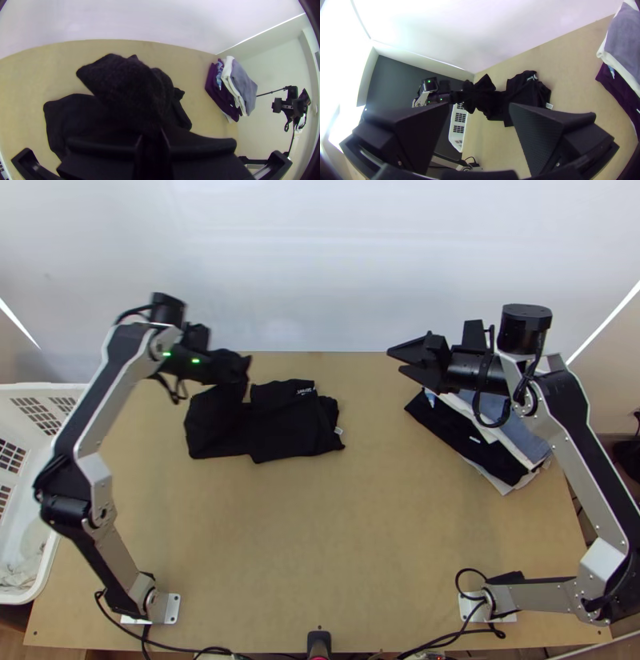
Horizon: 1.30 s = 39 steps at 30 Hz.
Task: Fold the t-shirt
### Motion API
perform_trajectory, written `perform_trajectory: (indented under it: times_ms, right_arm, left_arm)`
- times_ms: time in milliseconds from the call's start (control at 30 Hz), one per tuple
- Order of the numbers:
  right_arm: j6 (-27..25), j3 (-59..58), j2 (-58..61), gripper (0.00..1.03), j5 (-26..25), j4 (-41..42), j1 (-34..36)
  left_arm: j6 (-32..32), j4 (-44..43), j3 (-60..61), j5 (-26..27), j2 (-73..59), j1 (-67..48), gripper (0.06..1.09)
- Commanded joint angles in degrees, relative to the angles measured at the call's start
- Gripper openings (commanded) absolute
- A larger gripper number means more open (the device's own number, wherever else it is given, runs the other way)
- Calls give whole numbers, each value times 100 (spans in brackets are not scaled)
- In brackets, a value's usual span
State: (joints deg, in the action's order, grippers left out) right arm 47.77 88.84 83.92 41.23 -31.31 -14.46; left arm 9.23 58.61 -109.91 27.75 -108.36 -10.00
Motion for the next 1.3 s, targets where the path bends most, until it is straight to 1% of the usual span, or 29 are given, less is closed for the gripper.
perform_trajectory:
  times_ms: [0, 267, 300, 333, 367, 400, 433, 467, 567, 633, 700, 767, 867, 933, 1033, 1100, 1167, 1267]
  right_arm:
    - [22, 20, -86, 83, -1, -7, 101]
    - [48, 55, -113, 83, -1, 2, 171]
    - [57, 64, -113, 83, 8, 2, 171]
    - [84, 64, -104, 83, -1, 2, 171]
    - [101, 64, -95, 83, -1, 2, 180]
    - [110, 64, -69, 84, -1, 2, 180]
    - [119, 46, -42, 84, -1, 11, 180]
    - [127, 28, -7, 86, -10, 11, 180]
    - [119, -86, 186, 88, -28, 20, 127]
    - [92, -235, 353, 91, -151, 20, 4]
    - [40, -411, 520, 92, -370, 20, -136]
    - [207, -587, 749, 97, -485, 2, -250]
    - [286, -754, 1083, 97, -678, -68, -400]
    - [347, -851, 1302, 97, -678, -59, -540]
    - [40, -974, 1584, 97, -687, 46, -778]
    - [-259, -1018, 1715, 97, -687, 239, -901]
    - [-400, -1009, 1874, 97, -687, 371, -971]
    - [-857, -1018, 2032, 98, -687, 485, -1041]
  left_arm:
    - [351, -122, -330, -217, -537, -828, 9]
    - [588, -157, -584, -349, -836, -1232, 10]
    - [615, -157, -628, -331, -845, -1303, 21]
    - [676, -148, -672, -252, -836, -1373, 53]
    - [667, -104, -760, 82, -828, -1470, 94]
    - [676, -95, -883, 389, -784, -1514, 104]
    - [738, -130, -1015, 539, -731, -1602, 104]
    - [799, -139, -1156, 653, -669, -1672, 104]
    - [1142, -201, -1613, 750, -511, -1769, 104]
    - [1406, -429, -1701, 1128, -353, -1716, 104]
    - [1511, -623, -1709, 1242, -230, -1584, 104]
    - [1485, -614, -1674, 1251, -177, -1399, 104]
    - [1309, -403, -1516, 1277, -80, -969, 104]
    - [1124, -201, -1428, 1277, 34, -661, 104]
    - [1037, -183, -1121, 1268, 262, -283, 104]
    - [966, -183, -927, 1277, 421, -125, 104]
    - [922, -210, -751, 1268, 579, -20, 104]
    - [852, -227, -602, 1268, 746, 16, 104]
